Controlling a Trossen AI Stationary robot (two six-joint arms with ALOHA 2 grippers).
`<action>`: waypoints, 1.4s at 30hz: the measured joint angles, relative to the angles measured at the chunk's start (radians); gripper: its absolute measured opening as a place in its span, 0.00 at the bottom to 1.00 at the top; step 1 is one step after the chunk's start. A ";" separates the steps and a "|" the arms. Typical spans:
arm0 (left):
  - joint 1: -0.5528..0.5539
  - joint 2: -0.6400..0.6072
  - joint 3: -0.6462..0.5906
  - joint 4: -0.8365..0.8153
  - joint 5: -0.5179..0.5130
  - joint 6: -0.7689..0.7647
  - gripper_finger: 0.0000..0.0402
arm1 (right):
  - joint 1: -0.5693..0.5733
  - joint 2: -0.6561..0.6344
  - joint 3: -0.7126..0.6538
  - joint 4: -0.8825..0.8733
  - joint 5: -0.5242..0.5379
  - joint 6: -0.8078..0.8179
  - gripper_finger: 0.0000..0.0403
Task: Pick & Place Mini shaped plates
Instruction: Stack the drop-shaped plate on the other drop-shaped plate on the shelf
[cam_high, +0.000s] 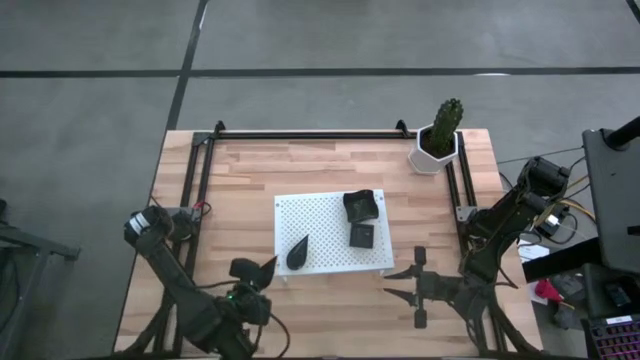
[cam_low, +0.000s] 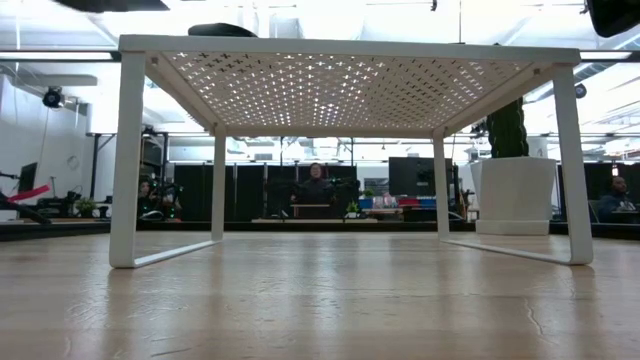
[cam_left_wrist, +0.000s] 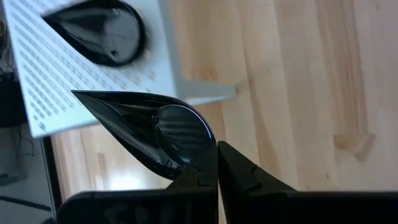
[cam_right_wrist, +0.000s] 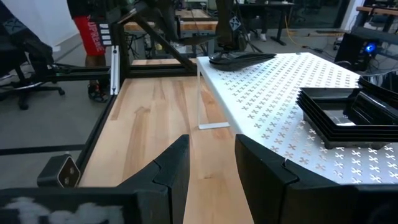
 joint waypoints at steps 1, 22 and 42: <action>0.008 0.000 0.010 0.000 -0.005 0.015 0.00 | 0.000 0.000 0.000 0.000 -0.001 0.000 0.31; 0.218 0.000 0.094 0.128 -0.019 0.371 0.00 | -0.002 0.000 0.000 0.000 0.000 0.004 0.31; 0.286 0.013 0.090 0.128 0.045 0.390 0.00 | -0.002 0.000 0.000 -0.002 0.000 0.004 0.31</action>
